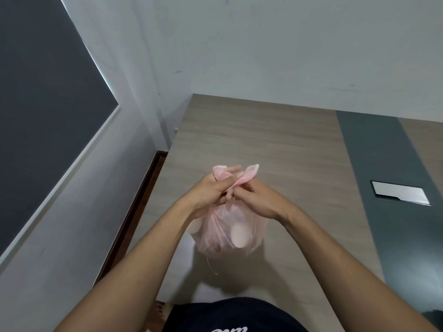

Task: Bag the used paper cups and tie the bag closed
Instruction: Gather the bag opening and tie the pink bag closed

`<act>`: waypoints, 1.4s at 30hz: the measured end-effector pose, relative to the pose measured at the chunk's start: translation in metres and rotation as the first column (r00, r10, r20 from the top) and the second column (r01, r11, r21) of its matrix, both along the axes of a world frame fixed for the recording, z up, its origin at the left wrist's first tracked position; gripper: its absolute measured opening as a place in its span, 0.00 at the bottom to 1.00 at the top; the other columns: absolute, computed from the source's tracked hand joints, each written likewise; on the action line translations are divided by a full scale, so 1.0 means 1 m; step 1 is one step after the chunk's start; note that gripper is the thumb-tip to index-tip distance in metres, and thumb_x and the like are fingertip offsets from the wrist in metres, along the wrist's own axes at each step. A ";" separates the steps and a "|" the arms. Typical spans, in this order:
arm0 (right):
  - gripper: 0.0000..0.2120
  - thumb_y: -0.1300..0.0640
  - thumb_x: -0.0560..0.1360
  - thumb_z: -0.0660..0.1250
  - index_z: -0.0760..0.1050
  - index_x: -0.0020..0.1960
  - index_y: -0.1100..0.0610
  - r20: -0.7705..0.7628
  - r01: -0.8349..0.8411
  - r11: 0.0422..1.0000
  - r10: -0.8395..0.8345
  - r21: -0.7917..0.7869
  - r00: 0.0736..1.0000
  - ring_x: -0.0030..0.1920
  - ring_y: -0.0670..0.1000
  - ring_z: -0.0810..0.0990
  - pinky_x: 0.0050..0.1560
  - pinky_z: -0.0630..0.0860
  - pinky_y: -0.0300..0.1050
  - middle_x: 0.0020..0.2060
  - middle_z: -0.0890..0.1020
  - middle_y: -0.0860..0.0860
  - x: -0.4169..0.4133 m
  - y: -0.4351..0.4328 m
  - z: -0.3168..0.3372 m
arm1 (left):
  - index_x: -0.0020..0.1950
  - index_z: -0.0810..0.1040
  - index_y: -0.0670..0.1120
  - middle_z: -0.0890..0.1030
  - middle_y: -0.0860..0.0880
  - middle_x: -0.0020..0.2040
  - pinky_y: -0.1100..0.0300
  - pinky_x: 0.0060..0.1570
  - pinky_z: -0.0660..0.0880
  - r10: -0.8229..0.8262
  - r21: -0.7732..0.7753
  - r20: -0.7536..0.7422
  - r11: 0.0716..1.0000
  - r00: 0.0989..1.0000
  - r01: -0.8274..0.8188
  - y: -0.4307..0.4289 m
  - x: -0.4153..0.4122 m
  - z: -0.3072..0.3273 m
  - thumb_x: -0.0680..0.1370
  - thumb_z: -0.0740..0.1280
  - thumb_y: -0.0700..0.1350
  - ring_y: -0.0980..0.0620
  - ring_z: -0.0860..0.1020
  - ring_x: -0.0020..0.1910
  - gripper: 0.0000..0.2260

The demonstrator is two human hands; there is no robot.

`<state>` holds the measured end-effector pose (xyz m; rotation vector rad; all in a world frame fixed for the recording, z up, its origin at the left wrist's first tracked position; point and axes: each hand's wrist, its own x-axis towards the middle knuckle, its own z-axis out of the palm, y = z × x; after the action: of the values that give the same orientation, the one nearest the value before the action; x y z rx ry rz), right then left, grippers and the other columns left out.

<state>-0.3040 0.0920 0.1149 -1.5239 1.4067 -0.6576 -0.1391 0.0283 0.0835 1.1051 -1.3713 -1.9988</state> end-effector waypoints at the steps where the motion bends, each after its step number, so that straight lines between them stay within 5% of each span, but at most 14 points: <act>1: 0.17 0.57 0.82 0.61 0.87 0.47 0.44 -0.034 -0.011 1.000 0.011 0.000 0.999 0.55 0.43 0.85 0.64 0.79 0.46 0.50 0.89 0.42 0.000 0.000 -0.001 | 0.76 0.81 0.49 0.72 0.51 0.29 0.67 0.26 0.63 0.008 0.009 -0.008 1.000 1.000 -0.008 -0.001 0.001 -0.002 0.87 0.70 0.51 0.57 0.64 0.26 0.18; 5: 0.21 0.52 0.86 0.53 0.83 0.47 0.54 0.033 -0.034 0.998 0.032 0.050 0.999 0.43 0.40 0.78 0.55 0.73 0.43 0.47 0.87 0.43 -0.001 0.001 0.001 | 0.65 0.89 0.49 0.74 0.51 0.27 0.65 0.25 0.57 0.059 0.007 -0.020 0.998 0.998 -0.059 -0.002 0.003 -0.007 0.86 0.71 0.51 0.58 0.64 0.24 0.12; 9: 0.33 0.41 0.90 0.47 0.80 0.45 0.61 0.103 0.044 0.997 -0.051 0.066 0.993 0.41 0.44 0.76 0.51 0.72 0.38 0.40 0.83 0.46 0.002 0.000 -0.005 | 0.49 0.92 0.53 0.83 0.46 0.30 0.53 0.40 0.65 0.028 -0.100 0.011 0.995 1.000 -0.027 0.001 0.006 -0.012 0.86 0.70 0.54 0.45 0.72 0.37 0.13; 14: 0.32 0.42 0.89 0.49 0.82 0.40 0.56 0.028 0.274 0.960 -0.276 0.053 0.961 0.36 0.45 0.77 0.47 0.73 0.47 0.33 0.82 0.46 0.002 -0.002 -0.016 | 0.60 0.91 0.47 0.88 0.40 0.38 0.54 0.33 0.60 0.123 -0.187 0.019 0.975 0.992 -0.117 0.009 0.006 -0.014 0.86 0.70 0.56 0.49 0.62 0.29 0.15; 16: 0.33 0.42 0.89 0.48 0.76 0.34 0.54 -0.029 0.333 0.943 -0.332 0.018 0.943 0.31 0.44 0.73 0.40 0.69 0.46 0.29 0.78 0.46 0.003 -0.002 -0.016 | 0.59 0.91 0.44 0.91 0.45 0.47 0.53 0.33 0.67 0.129 -0.192 0.021 0.974 0.991 -0.123 0.011 0.008 -0.012 0.86 0.71 0.55 0.50 0.69 0.30 0.17; 18: 0.33 0.42 0.89 0.47 0.73 0.35 0.58 -0.097 0.379 0.925 -0.377 0.004 0.921 0.29 0.45 0.72 0.38 0.67 0.47 0.29 0.76 0.47 0.003 -0.004 -0.019 | 0.53 0.92 0.39 0.90 0.53 0.61 0.45 0.46 0.82 0.118 -0.221 0.043 0.970 0.992 -0.105 0.014 0.011 -0.010 0.86 0.72 0.52 0.50 0.87 0.46 0.17; 20: 0.34 0.42 0.89 0.48 0.76 0.39 0.65 -0.141 0.424 0.906 -0.419 0.008 0.897 0.31 0.47 0.73 0.38 0.68 0.48 0.30 0.77 0.50 -0.001 -0.007 -0.022 | 0.51 0.92 0.39 0.88 0.56 0.66 0.52 0.58 0.85 0.112 -0.289 0.069 0.953 0.991 -0.088 0.016 0.015 -0.007 0.85 0.74 0.48 0.55 0.88 0.61 0.13; 23: 0.32 0.44 0.89 0.51 0.78 0.41 0.66 -0.164 0.433 0.901 -0.423 0.028 0.891 0.35 0.52 0.76 0.39 0.70 0.48 0.33 0.80 0.53 -0.009 -0.008 -0.028 | 0.65 0.89 0.48 0.92 0.51 0.52 0.69 0.51 0.80 0.112 -0.584 0.178 0.811 0.978 0.013 0.017 0.018 -0.007 0.83 0.76 0.42 0.60 0.89 0.51 0.11; 26: 0.21 0.47 0.87 0.58 0.82 0.49 0.59 -0.197 0.419 0.906 -0.401 0.055 0.894 0.42 0.56 0.84 0.44 0.75 0.47 0.41 0.87 0.53 -0.014 -0.010 -0.028 | 0.71 0.85 0.48 0.90 0.51 0.49 0.64 0.48 0.81 0.126 -0.802 0.335 0.558 0.934 0.212 0.007 0.021 -0.021 0.78 0.79 0.33 0.63 0.85 0.45 0.22; 28: 0.15 0.42 0.83 0.66 0.80 0.62 0.52 -0.211 0.456 0.882 -0.425 0.123 0.880 0.48 0.51 0.86 0.47 0.78 0.46 0.48 0.88 0.51 -0.017 -0.008 -0.028 | 0.68 0.88 0.46 0.89 0.49 0.48 0.59 0.47 0.82 0.165 -0.862 0.350 0.442 0.922 0.248 0.001 0.022 -0.023 0.78 0.79 0.33 0.55 0.86 0.44 0.20; 30: 0.24 0.38 0.77 0.74 0.74 0.66 0.49 -0.166 0.491 0.833 -0.463 0.255 0.871 0.53 0.50 0.85 0.45 0.77 0.45 0.53 0.86 0.51 -0.018 -0.006 -0.024 | 0.62 0.91 0.45 0.89 0.49 0.48 0.60 0.47 0.81 0.204 -0.888 0.322 0.404 0.925 0.220 0.002 0.023 -0.020 0.79 0.78 0.33 0.54 0.85 0.45 0.14; 35: 0.17 0.41 0.80 0.72 0.83 0.48 0.56 -0.061 0.361 0.893 -0.358 0.267 0.932 0.43 0.50 0.80 0.42 0.72 0.45 0.40 0.85 0.47 -0.023 -0.005 -0.019 | 0.54 0.91 0.45 0.89 0.51 0.47 0.61 0.48 0.79 0.301 -0.887 0.283 0.444 0.910 0.129 0.011 0.018 -0.015 0.76 0.74 0.28 0.54 0.85 0.46 0.15; 38: 0.28 0.37 0.84 0.63 0.86 0.47 0.61 0.083 0.257 0.909 -0.299 0.327 0.951 0.39 0.49 0.81 0.48 0.75 0.46 0.39 0.87 0.50 -0.019 0.000 -0.011 | 0.54 0.91 0.46 0.89 0.52 0.47 0.65 0.47 0.78 0.332 -0.848 0.278 0.525 0.901 0.068 0.012 0.016 -0.011 0.81 0.75 0.36 0.56 0.84 0.46 0.07; 42: 0.26 0.39 0.85 0.62 0.87 0.48 0.58 0.380 0.090 0.864 -0.309 0.495 0.872 0.43 0.52 0.82 0.52 0.75 0.48 0.41 0.86 0.56 -0.015 -0.002 -0.010 | 0.49 0.89 0.46 0.85 0.54 0.38 0.67 0.38 0.73 0.286 -0.700 0.321 0.714 0.903 0.023 0.015 0.010 -0.007 0.84 0.74 0.46 0.60 0.80 0.37 0.07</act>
<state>-0.3192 0.0899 0.1047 -0.7812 1.2536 -0.6866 -0.1296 0.0433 0.0763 1.2241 -1.9567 -0.9792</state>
